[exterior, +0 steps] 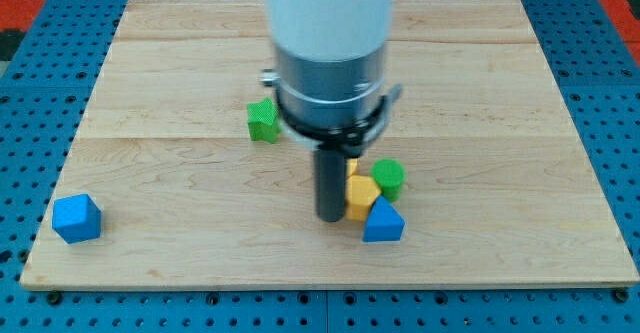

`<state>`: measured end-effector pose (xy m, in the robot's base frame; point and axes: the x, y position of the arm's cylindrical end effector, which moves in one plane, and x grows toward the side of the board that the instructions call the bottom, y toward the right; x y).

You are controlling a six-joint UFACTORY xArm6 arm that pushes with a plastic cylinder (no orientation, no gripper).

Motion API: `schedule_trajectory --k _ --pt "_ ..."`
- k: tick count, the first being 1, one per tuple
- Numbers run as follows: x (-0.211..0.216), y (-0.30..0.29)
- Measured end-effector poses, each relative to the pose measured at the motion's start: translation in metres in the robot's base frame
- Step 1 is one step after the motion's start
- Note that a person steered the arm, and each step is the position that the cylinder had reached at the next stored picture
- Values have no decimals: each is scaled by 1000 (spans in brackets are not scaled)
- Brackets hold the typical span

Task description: Move blue triangle closer to the blue cube

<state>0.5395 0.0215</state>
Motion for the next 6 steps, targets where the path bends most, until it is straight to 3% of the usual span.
schedule_trajectory --k 2,4,6 --pt "-13 57" --pt "32 114" --pt "20 -29"
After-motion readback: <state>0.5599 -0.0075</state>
